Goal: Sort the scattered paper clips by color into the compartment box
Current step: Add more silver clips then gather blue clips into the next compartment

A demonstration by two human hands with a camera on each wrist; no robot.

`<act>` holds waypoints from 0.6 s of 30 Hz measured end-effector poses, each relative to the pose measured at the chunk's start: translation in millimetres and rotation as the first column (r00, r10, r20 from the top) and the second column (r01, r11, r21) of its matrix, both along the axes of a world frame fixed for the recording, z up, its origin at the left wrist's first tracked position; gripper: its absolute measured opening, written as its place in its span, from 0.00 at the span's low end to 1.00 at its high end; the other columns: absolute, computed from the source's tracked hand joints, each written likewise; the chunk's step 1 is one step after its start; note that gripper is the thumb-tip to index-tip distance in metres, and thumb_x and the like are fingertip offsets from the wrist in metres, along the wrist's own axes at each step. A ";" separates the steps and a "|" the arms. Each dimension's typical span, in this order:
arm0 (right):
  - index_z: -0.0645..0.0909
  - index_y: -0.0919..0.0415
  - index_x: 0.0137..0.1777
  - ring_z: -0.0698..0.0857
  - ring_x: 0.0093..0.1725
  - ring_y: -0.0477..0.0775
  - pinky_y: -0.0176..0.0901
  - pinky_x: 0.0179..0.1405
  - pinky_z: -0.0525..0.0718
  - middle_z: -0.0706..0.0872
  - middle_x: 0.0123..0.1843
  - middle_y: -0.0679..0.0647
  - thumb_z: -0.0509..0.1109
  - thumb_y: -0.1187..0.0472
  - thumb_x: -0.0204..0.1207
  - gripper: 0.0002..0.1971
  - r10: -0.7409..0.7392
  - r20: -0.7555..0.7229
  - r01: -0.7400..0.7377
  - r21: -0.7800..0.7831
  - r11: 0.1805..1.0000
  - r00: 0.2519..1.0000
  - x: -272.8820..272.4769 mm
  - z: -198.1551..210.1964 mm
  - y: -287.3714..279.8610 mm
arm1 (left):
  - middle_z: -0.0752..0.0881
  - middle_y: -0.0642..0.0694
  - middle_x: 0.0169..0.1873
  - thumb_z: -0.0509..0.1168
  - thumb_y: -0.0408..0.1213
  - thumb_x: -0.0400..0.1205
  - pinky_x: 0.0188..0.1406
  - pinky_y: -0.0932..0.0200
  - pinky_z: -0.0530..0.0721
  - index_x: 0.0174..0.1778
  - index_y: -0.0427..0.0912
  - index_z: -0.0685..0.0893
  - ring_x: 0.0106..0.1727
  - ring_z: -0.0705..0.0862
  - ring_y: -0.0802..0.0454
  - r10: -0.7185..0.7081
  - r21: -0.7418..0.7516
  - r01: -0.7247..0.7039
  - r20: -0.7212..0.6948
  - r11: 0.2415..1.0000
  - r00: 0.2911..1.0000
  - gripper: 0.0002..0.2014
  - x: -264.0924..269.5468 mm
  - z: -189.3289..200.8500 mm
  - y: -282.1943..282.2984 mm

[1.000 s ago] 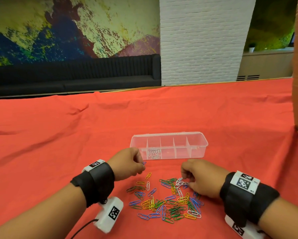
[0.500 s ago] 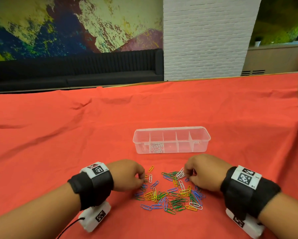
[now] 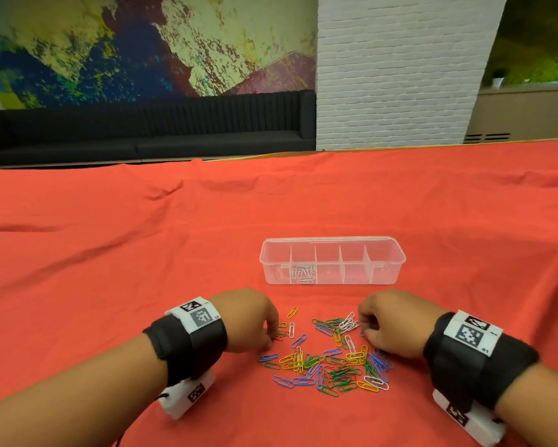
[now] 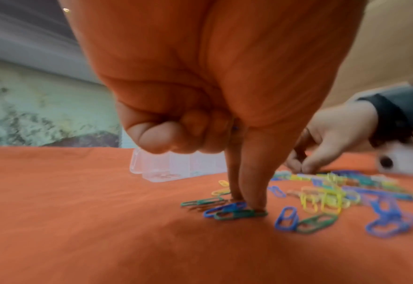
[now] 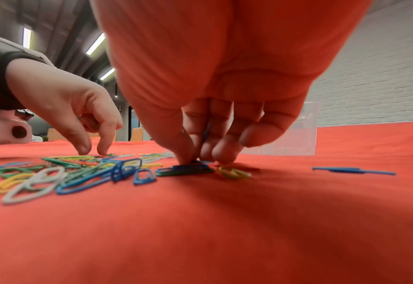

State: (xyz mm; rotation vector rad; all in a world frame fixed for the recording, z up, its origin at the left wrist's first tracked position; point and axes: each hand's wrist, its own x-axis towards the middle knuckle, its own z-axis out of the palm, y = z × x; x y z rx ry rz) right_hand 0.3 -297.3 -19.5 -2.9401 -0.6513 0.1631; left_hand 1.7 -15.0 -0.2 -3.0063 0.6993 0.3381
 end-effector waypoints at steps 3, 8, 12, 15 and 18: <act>0.78 0.51 0.38 0.78 0.37 0.49 0.38 0.30 0.71 0.82 0.36 0.44 0.64 0.53 0.70 0.04 0.013 0.011 -0.013 -0.018 1.000 1.000 -1.3 0.4 1.7 | 0.87 0.53 0.48 0.71 0.50 0.73 0.42 0.59 0.77 0.52 0.57 0.87 0.52 0.85 0.49 -0.023 0.048 0.020 0.048 0.999 0.999 0.12 -0.4 -2.3 -1.7; 0.72 0.50 0.34 0.78 0.35 0.50 0.45 0.35 0.79 0.78 0.31 0.44 0.62 0.54 0.67 0.03 0.000 0.037 -0.001 0.025 1.000 0.999 4.5 9.9 -4.7 | 0.83 0.55 0.42 0.70 0.53 0.72 0.42 0.60 0.75 0.53 0.58 0.87 0.48 0.83 0.51 -0.032 0.017 0.032 -0.008 0.999 0.999 0.14 -2.0 3.8 7.2; 0.74 0.51 0.33 0.79 0.31 0.47 0.41 0.34 0.78 0.81 0.29 0.45 0.68 0.62 0.70 0.09 -0.066 0.012 0.058 0.337 0.940 0.998 11.1 30.2 -9.2 | 0.79 0.57 0.34 0.70 0.52 0.75 0.40 0.61 0.74 0.51 0.58 0.89 0.41 0.79 0.55 0.010 -0.036 -0.010 0.006 0.999 1.000 0.11 1.4 9.1 13.8; 0.75 0.59 0.39 0.85 0.33 0.52 0.40 0.28 0.82 0.88 0.36 0.57 0.65 0.71 0.79 0.09 -0.056 -0.354 0.320 0.751 0.577 0.933 10.5 43.8 -9.2 | 0.82 0.57 0.35 0.70 0.52 0.73 0.40 0.60 0.77 0.49 0.57 0.89 0.44 0.82 0.53 0.030 -0.014 -0.030 -0.007 0.999 1.000 0.11 0.8 5.2 12.0; 0.76 0.58 0.42 0.85 0.30 0.51 0.38 0.23 0.83 0.87 0.37 0.58 0.60 0.71 0.81 0.10 0.037 -0.600 0.594 0.797 0.110 0.799 8.6 47.1 -16.7 | 0.88 0.54 0.46 0.69 0.50 0.75 0.41 0.61 0.75 0.51 0.56 0.88 0.50 0.85 0.51 0.008 0.035 -0.009 0.033 0.999 0.999 0.11 -0.9 -1.8 8.8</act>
